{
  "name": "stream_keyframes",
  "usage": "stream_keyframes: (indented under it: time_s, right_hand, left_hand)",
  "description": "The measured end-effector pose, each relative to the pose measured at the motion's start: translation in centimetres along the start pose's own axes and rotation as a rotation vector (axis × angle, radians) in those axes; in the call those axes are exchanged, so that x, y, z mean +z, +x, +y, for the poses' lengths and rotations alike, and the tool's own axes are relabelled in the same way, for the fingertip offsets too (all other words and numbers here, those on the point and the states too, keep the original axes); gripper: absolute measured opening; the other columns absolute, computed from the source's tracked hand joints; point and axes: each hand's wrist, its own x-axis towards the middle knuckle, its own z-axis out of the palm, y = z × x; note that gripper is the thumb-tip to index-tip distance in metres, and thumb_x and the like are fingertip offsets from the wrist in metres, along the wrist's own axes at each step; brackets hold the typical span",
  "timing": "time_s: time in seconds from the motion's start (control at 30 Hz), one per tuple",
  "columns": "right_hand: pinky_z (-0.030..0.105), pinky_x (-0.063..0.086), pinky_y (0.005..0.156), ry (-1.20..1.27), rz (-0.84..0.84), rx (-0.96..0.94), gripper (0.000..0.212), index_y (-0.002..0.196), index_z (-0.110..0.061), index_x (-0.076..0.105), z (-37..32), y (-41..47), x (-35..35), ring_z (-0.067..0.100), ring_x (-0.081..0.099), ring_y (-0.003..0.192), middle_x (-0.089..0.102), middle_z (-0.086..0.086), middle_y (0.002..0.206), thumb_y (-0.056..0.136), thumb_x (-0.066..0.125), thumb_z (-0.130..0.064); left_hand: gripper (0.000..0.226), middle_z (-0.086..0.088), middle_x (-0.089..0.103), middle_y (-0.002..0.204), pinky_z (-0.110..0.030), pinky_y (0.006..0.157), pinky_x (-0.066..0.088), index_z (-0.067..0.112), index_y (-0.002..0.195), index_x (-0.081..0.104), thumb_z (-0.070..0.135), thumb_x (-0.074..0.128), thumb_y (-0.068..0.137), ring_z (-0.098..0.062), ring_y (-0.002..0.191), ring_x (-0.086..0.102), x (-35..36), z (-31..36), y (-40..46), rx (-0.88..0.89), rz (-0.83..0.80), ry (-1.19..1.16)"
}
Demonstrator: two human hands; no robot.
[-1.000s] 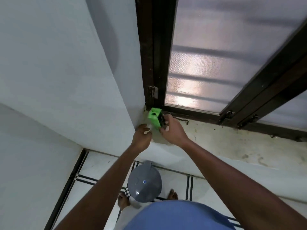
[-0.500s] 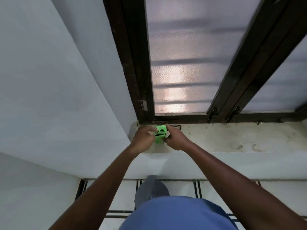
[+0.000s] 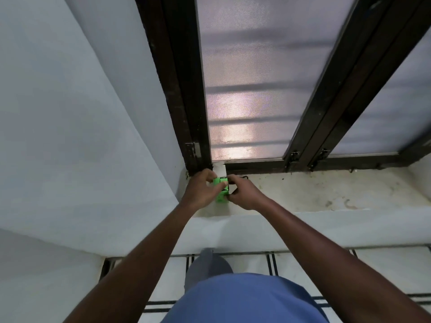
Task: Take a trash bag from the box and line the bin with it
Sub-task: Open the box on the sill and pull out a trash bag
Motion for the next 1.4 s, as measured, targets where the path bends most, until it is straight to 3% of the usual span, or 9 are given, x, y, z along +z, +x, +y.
stream_keyframes:
  time_s: [0.23, 0.33, 0.47, 0.73, 0.87, 1.0, 1.2, 1.3, 1.4]
  right_hand:
    - [0.042, 0.064, 0.076, 0.104, 0.015, 0.004, 0.068, 0.157, -0.019, 0.052, -0.2, -1.1, -0.6, 0.024, 0.079, 0.094, 0.065, 0.000, 0.150, 0.095, 0.079, -0.015]
    - [0.044, 0.065, 0.091, 0.141, 0.093, 0.004, 0.080, 0.161, -0.022, 0.045, -0.4, -1.7, -0.8, 0.018, 0.076, 0.100, 0.063, -0.001, 0.153, 0.091, 0.083, -0.033]
    - [0.043, 0.062, 0.095, 0.033, 0.263, -0.005, 0.095, 0.162, -0.026, 0.046, -0.7, -2.0, -0.5, 0.018, 0.072, 0.112, 0.066, -0.006, 0.145, 0.083, 0.079, -0.066]
    - [0.043, 0.066, 0.082, 0.137, 0.396, -0.039, 0.046, 0.150, -0.017, 0.060, -0.9, -1.8, -0.4, 0.016, 0.077, 0.085, 0.073, 0.000, 0.129, 0.106, 0.070, -0.026]
    - [0.051, 0.070, 0.078, 0.351, 0.422, 0.024, 0.017, 0.122, -0.024, 0.074, 0.1, -2.0, 0.4, 0.018, 0.081, 0.085, 0.077, -0.001, 0.118, 0.105, 0.075, -0.018]
    - [0.040, 0.067, 0.094, 0.239, 0.365, -0.013, 0.027, 0.125, -0.026, 0.084, -0.1, -3.3, 1.5, 0.007, 0.078, 0.097, 0.080, -0.010, 0.118, 0.104, 0.072, -0.016]
    - [0.032, 0.060, 0.100, 0.217, 0.249, -0.099, 0.068, 0.152, -0.031, 0.066, -0.4, -4.7, 3.3, 0.009, 0.069, 0.122, 0.072, -0.011, 0.139, 0.088, 0.083, -0.047]
    - [0.039, 0.061, 0.103, 0.176, 0.289, -0.104, 0.061, 0.150, -0.032, 0.065, -0.2, -4.0, 3.7, 0.010, 0.069, 0.122, 0.075, -0.010, 0.138, 0.094, 0.086, -0.038]
    - [0.041, 0.062, 0.104, 0.168, 0.302, -0.102, 0.056, 0.147, -0.034, 0.067, -0.3, -3.6, 3.9, 0.009, 0.071, 0.120, 0.077, -0.011, 0.134, 0.095, 0.086, -0.035]
  left_hand:
    - [0.010, -0.005, 0.076, 0.115, -0.042, 0.075, 0.069, 0.022, 0.107, 0.072, 0.018, 0.065, 0.101, -0.026, 0.100, 0.077, 0.0, 0.6, 1.5, -0.131, -0.018, -0.143]
    - [0.024, -0.012, 0.073, 0.126, -0.029, 0.061, 0.065, 0.024, 0.117, 0.073, 0.010, 0.055, 0.108, -0.035, 0.103, 0.078, 0.0, 0.0, 1.6, -0.151, -0.103, -0.168]
    - [0.021, -0.017, 0.074, 0.126, -0.038, 0.073, 0.070, 0.014, 0.127, 0.074, 0.017, 0.059, 0.112, -0.032, 0.096, 0.081, 0.5, -1.0, 1.4, -0.155, -0.142, -0.227]
    - [0.014, -0.011, 0.072, 0.126, -0.025, 0.062, 0.063, 0.018, 0.122, 0.071, 0.017, 0.061, 0.111, -0.024, 0.079, 0.079, 0.6, -1.4, 0.6, -0.154, -0.146, -0.242]
    - [0.011, -0.008, 0.070, 0.125, -0.029, 0.066, 0.064, 0.023, 0.119, 0.068, 0.018, 0.061, 0.112, -0.029, 0.088, 0.079, 0.3, -1.6, 0.0, -0.155, -0.125, -0.239]
    - [0.008, -0.005, 0.070, 0.120, -0.034, 0.070, 0.063, 0.021, 0.116, 0.068, 0.023, 0.062, 0.111, -0.027, 0.087, 0.078, 0.3, -2.1, -0.7, -0.138, -0.127, -0.201]
    - [0.002, 0.001, 0.072, 0.116, -0.043, 0.091, 0.063, 0.028, 0.109, 0.067, 0.029, 0.068, 0.108, -0.031, 0.107, 0.076, -0.6, -2.2, -1.3, -0.093, -0.133, -0.101]
    - [0.005, 0.007, 0.073, 0.111, -0.043, 0.097, 0.061, 0.033, 0.101, 0.070, 0.032, 0.072, 0.105, -0.023, 0.106, 0.073, -1.3, -2.2, -1.6, -0.063, -0.130, -0.017]
    - [0.019, 0.005, 0.069, 0.122, -0.031, 0.088, 0.051, 0.023, 0.120, 0.072, 0.033, 0.070, 0.104, -0.016, 0.105, 0.068, -1.7, -1.5, -2.0, 0.067, 0.021, 0.149]
